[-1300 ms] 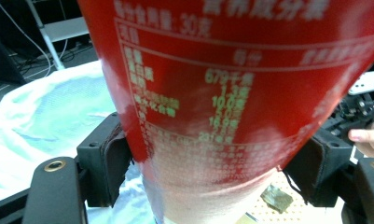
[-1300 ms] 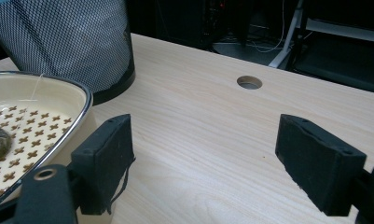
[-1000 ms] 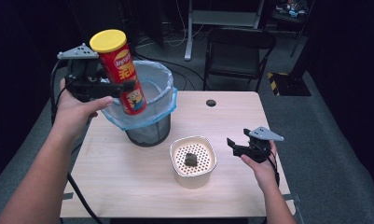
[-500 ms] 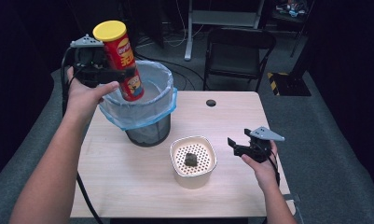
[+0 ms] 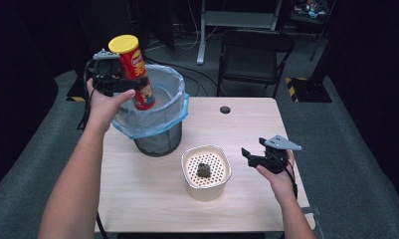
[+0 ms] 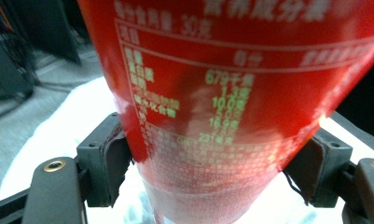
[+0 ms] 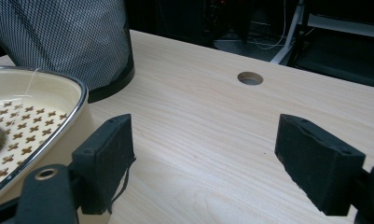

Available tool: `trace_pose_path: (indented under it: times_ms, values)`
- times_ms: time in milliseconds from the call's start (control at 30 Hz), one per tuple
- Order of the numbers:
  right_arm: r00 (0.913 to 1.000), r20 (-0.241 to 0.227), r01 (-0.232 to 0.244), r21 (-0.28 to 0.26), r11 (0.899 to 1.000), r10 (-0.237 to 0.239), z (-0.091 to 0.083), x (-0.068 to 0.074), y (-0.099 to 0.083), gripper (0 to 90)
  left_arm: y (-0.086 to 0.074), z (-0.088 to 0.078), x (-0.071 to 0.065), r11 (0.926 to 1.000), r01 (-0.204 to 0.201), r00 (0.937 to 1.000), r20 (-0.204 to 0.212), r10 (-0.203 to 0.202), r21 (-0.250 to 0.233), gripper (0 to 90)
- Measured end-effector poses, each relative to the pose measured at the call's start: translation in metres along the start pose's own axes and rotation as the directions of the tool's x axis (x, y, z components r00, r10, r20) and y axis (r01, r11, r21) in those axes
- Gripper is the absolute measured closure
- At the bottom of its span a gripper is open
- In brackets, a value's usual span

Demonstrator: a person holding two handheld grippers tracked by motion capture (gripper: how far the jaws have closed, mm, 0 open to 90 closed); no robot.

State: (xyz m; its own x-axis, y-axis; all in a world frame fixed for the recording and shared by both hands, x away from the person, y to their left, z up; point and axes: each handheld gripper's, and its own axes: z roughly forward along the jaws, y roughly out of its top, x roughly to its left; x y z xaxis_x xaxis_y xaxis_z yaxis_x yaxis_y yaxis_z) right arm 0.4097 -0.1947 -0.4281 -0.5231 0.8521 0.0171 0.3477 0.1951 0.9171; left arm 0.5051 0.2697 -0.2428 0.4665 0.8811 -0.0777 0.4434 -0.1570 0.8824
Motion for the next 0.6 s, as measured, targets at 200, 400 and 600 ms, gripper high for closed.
trace_pose_path:
  times_ms: [200,400,600]
  values:
    - [1.0,-0.004,-0.002,0.004,1.0,0.002,0.002,-0.001,-0.001,18.9,-0.013,0.02,0.001,0.9945,-0.001,0.9998,-0.021,0.003,0.105,21.6]
    - [0.9999,-0.007,-0.007,0.012,1.0,0.007,0.005,-0.003,-0.003,18.9,-0.021,0.015,0.009,0.9936,0.021,0.9998,0.001,-0.021,0.111,11.4]
    - [0.9999,-0.011,-0.012,0.008,1.0,0.012,0.005,-0.004,-0.003,18.9,-0.029,-0.007,0.009,0.9977,-0.01,0.9999,-0.005,0.01,0.067,14.2]
